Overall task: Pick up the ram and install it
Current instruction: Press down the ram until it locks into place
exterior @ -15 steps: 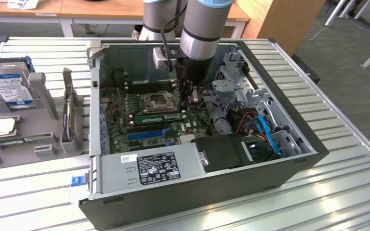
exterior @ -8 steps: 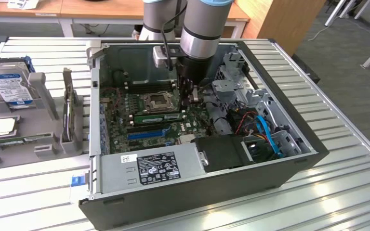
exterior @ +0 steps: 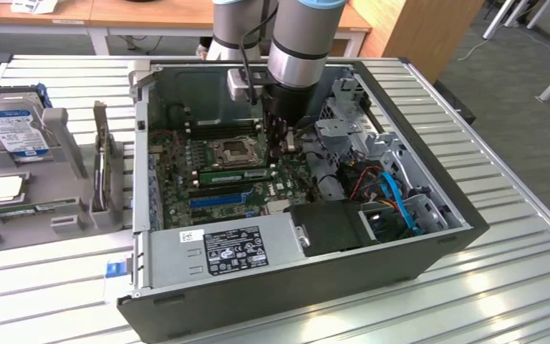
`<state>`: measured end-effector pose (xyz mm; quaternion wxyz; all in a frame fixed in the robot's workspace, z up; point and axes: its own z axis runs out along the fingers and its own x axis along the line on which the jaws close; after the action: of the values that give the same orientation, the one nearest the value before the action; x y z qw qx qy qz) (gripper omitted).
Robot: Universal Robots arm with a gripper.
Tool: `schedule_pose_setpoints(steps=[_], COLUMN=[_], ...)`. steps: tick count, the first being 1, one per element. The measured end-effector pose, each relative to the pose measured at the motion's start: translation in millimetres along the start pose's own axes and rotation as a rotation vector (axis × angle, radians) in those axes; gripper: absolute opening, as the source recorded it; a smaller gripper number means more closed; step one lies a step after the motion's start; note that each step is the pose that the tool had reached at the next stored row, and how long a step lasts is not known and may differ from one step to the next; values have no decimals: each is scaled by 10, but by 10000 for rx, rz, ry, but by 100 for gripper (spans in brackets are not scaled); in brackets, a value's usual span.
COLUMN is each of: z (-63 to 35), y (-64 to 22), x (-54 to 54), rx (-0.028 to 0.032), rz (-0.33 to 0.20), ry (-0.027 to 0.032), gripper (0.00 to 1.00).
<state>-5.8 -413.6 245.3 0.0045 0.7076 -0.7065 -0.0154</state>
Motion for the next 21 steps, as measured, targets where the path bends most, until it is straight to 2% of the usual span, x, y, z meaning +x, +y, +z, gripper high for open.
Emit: schedule_pose_setpoints(steps=[4,21], z=[0,5], y=[8,160], x=[0,0], rx=[0,0], rz=[-1,0], ry=[0,0], gripper=[10,10])
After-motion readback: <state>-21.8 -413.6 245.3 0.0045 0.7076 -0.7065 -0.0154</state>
